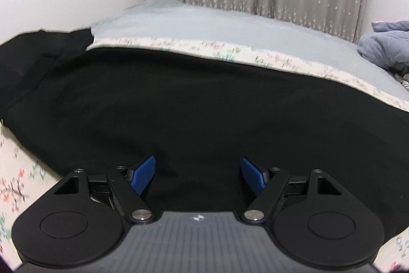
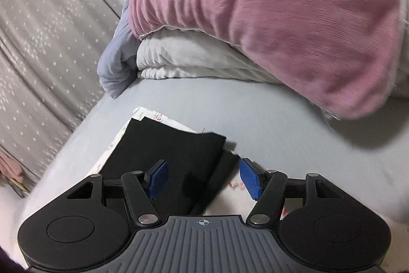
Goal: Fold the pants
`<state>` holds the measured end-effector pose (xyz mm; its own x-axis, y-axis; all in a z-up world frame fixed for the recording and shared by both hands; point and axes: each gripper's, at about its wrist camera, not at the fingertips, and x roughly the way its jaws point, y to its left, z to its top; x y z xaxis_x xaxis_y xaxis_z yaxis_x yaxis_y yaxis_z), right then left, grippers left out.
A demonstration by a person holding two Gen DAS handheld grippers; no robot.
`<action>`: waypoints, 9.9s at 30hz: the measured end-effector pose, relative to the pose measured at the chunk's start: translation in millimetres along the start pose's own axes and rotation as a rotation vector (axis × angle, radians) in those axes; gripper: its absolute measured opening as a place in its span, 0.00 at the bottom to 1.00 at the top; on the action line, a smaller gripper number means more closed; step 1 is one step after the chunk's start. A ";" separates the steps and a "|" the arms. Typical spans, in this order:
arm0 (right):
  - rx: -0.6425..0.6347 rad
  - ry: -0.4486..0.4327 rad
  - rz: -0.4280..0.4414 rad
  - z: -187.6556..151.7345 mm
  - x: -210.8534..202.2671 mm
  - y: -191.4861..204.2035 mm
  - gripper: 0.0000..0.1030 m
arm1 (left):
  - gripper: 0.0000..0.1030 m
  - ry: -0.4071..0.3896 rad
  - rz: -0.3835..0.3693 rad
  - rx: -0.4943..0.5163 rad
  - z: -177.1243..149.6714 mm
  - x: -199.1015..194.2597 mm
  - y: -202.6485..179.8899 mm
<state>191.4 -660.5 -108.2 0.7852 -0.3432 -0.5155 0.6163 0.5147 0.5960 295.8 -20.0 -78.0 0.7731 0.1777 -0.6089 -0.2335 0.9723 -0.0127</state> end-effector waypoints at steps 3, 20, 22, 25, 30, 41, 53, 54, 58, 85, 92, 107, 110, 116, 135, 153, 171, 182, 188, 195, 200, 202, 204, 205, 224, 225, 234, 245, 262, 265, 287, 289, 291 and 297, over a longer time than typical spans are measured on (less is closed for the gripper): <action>0.021 -0.020 0.006 -3.8 2.0 0.9 0.52 | 0.83 -0.002 0.003 -0.017 -3.0 -4.1 3.9; -0.258 -0.212 0.044 -0.3 -35.9 86.9 0.11 | 0.84 0.074 -0.095 -0.060 5.5 -13.7 34.4; -0.332 -0.246 0.079 -5.4 -49.9 112.1 0.11 | 0.84 0.083 -0.106 -0.096 12.7 -14.9 49.6; -0.487 -0.294 0.127 -21.7 -68.5 158.2 0.11 | 0.84 0.096 -0.115 -0.145 20.9 -18.5 76.9; -0.708 -0.331 0.263 -75.7 -99.8 237.3 0.11 | 0.84 0.101 -0.094 -0.220 40.3 -27.4 124.8; -1.380 -0.105 0.614 -324.0 -158.2 320.9 0.10 | 0.88 0.116 -0.075 -0.330 39.8 -40.7 192.0; -1.323 0.113 0.600 -353.7 -173.0 322.8 0.19 | 0.88 0.114 -0.167 -0.238 38.9 -37.9 172.1; -1.274 0.169 0.612 -345.9 -173.5 322.2 0.33 | 0.88 0.115 -0.170 -0.230 39.6 -36.2 175.5; -0.850 0.305 0.755 -286.5 -176.6 303.4 0.76 | 0.88 0.123 -0.166 -0.213 37.2 -32.9 176.5; -0.576 0.432 0.527 -275.0 -55.0 436.9 0.21 | 0.88 0.170 -0.082 -0.281 35.7 -17.8 199.1; -0.560 0.296 0.423 -236.6 -85.7 374.5 0.79 | 0.88 0.176 -0.090 -0.317 36.4 -25.1 207.0; -0.724 0.285 0.179 -266.3 -78.7 322.7 0.03 | 0.88 0.201 -0.095 -0.287 35.4 -19.1 199.3; -0.667 0.297 0.247 -259.0 -80.5 339.2 0.03 | 0.88 0.199 -0.088 -0.294 37.4 -19.3 200.5; -0.657 0.340 0.391 -271.4 -83.9 398.0 0.00 | 0.88 0.204 -0.078 -0.318 37.6 -17.8 205.0; -1.342 0.235 0.394 -338.2 -109.1 424.2 0.33 | 0.88 0.210 -0.093 -0.317 36.3 -20.1 204.6; -1.506 0.277 0.330 -367.1 -102.5 412.0 0.35 | 0.88 0.223 -0.116 -0.342 37.5 -20.2 209.4; -1.033 0.308 0.411 -338.4 -74.4 472.0 0.02 | 0.88 0.228 -0.113 -0.345 38.7 -16.8 209.7; -0.963 0.302 0.476 -321.2 -117.9 413.5 0.58 | 0.88 0.227 -0.114 -0.350 39.6 -18.3 213.0; -1.030 0.368 0.454 -355.7 -110.3 376.6 0.58 | 0.88 0.231 -0.102 -0.343 36.6 -16.4 209.6; -0.973 0.403 0.481 -373.8 -135.2 374.3 0.60 | 0.88 0.233 -0.049 -0.384 34.8 -13.3 222.9; -0.975 0.406 0.516 -379.3 -158.3 369.7 0.60 | 0.88 0.220 -0.003 -0.453 35.4 -16.2 243.6; -0.937 0.404 0.542 -375.0 -169.7 362.2 0.59 | 0.88 0.213 0.035 -0.505 35.6 -19.0 256.9; -0.930 0.385 0.539 -373.6 -181.5 355.5 0.60 | 0.88 0.193 0.061 -0.549 36.0 -23.2 268.3; -0.927 0.378 0.535 -374.1 -185.9 353.3 0.60 | 0.88 0.185 0.068 -0.563 36.4 -24.9 271.9; -1.092 0.248 0.520 -384.1 -206.5 349.4 0.60 | 0.76 0.052 -0.105 -0.718 30.4 -5.2 273.8; -1.079 0.251 0.525 -382.3 -205.4 349.1 0.59 | 0.75 0.050 -0.103 -0.715 30.6 -5.1 273.8; -1.164 0.274 0.448 -400.4 -177.0 356.8 0.24 | 0.50 0.047 -0.109 -0.755 27.7 -4.3 285.6; -1.103 0.291 0.447 -399.3 -175.8 360.0 0.11 | 0.36 0.024 -0.109 -0.751 30.5 -9.8 286.9; -0.987 0.251 0.582 -363.4 -212.5 329.9 0.75 | 0.23 -0.088 -0.150 -0.693 39.9 -17.2 279.8; -0.916 0.261 0.576 -340.1 -211.0 313.3 0.75 | 0.22 -0.171 -0.154 -0.620 54.0 -34.5 263.9; -0.348 0.243 0.463 -174.3 -158.1 173.4 0.75 | 0.21 -0.481 -0.428 0.119 89.3 -114.2 -105.7; -0.294 0.243 0.447 -164.9 -152.0 158.8 0.75 | 0.20 -0.459 -0.480 0.212 69.5 -108.6 -149.6; -0.260 0.241 0.428 -158.1 -146.5 146.6 0.75 | 0.16 -0.409 -0.520 0.305 47.3 -96.4 -182.2; -0.194 0.262 0.389 -152.0 -131.3 125.7 0.74 | 0.27 -0.204 -0.587 0.486 -9.8 -72.0 -214.7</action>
<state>156.6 -431.4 -59.2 0.8974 0.0986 -0.4301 0.2391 0.7106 0.6617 284.5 -243.0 -39.2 0.7941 -0.4063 -0.4521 0.4938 0.8650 0.0898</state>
